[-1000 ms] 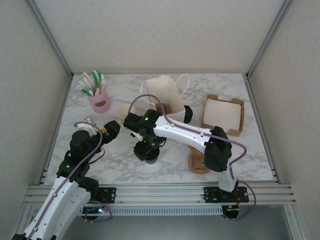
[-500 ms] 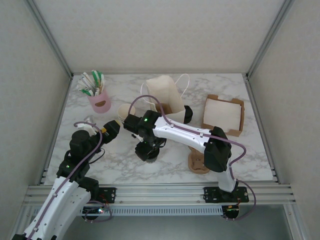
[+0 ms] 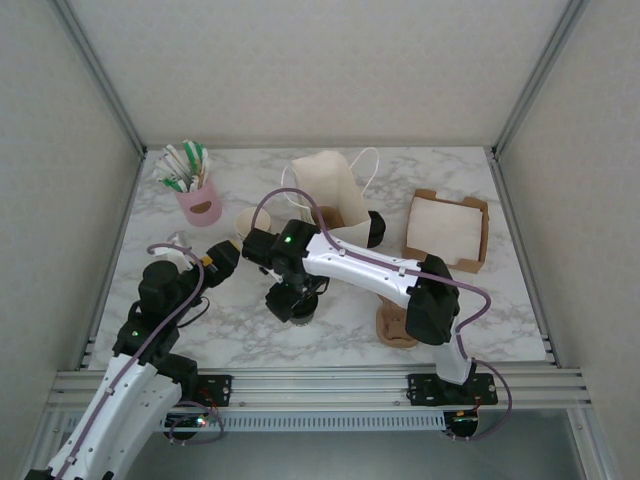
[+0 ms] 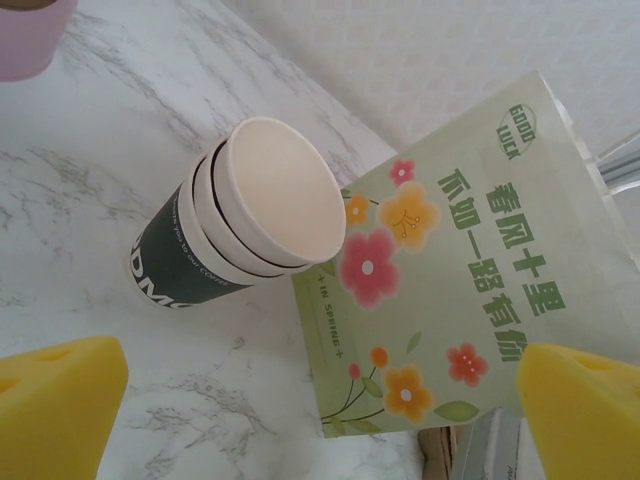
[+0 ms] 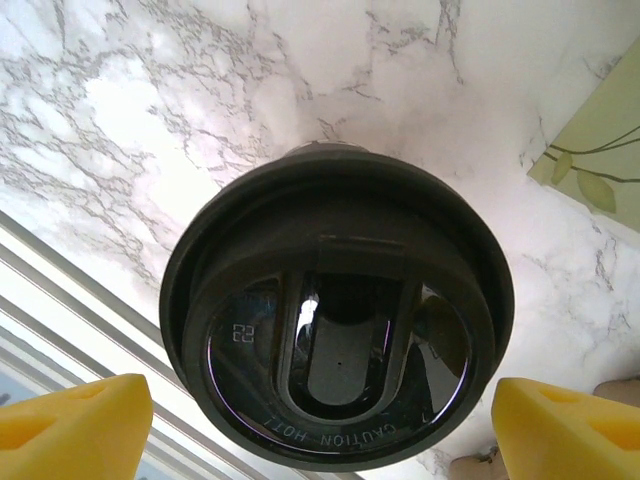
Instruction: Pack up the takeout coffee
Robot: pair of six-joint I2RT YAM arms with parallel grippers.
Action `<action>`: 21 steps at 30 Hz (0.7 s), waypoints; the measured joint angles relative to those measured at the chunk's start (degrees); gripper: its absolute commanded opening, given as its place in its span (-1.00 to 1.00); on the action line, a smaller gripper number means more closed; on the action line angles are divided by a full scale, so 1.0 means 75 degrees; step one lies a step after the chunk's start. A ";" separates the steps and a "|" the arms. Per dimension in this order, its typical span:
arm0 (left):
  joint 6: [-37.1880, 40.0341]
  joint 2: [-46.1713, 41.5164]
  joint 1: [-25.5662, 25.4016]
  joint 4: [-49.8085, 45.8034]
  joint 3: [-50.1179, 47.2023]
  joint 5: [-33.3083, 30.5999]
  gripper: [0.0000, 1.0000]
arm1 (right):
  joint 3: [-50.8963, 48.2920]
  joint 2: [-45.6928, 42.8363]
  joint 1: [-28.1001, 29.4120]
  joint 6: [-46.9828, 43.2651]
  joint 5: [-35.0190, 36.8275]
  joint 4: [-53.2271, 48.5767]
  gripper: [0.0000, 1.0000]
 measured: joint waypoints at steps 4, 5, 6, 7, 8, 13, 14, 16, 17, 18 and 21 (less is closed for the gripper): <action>0.0000 -0.0128 0.0058 -0.0009 0.0000 -0.0090 0.99 | 0.0108 0.0119 0.0000 0.0105 0.0026 -0.0006 0.72; 0.0000 -0.0154 0.0073 -0.0023 0.0000 -0.0102 0.99 | 0.0111 0.0154 0.0000 0.0137 0.0032 -0.0015 0.71; 0.0000 -0.0181 0.0082 -0.0038 0.0000 -0.0117 0.99 | 0.0117 0.0187 0.0000 0.0166 0.0052 -0.0015 0.69; 0.0000 -0.0198 0.0085 -0.0058 0.0000 -0.0137 0.99 | 0.0119 0.0224 0.0000 0.0204 0.0073 -0.0015 0.68; 0.0000 -0.0201 0.0085 -0.0061 0.0000 -0.0149 0.99 | 0.0119 0.0256 0.0000 0.0224 0.0093 -0.0017 0.65; 0.0000 -0.0227 0.0096 -0.0122 0.0000 -0.0149 0.99 | 0.0230 0.0341 0.0000 0.0286 0.0181 -0.0070 0.63; 0.0000 -0.0227 0.0099 -0.0128 0.0000 -0.0152 0.99 | 0.0271 0.0341 0.0000 0.0294 0.0198 -0.0070 0.63; 0.0000 -0.0227 0.0099 -0.0143 0.0000 -0.0149 0.99 | 0.0347 0.0341 0.0000 0.0318 0.0201 -0.0085 0.64; 0.0000 -0.0227 0.0099 -0.0146 0.0000 -0.0149 0.99 | 0.0373 0.0341 0.0000 0.0338 0.0201 -0.0096 0.64; 0.0000 -0.0227 0.0099 -0.0146 0.0000 -0.0152 0.99 | 0.0382 0.0341 0.0000 0.0344 0.0201 -0.0099 0.65; 0.0000 -0.0251 0.0099 -0.0146 0.0000 -0.0149 0.99 | 0.0385 0.0347 0.0000 0.0393 0.0204 -0.0117 0.64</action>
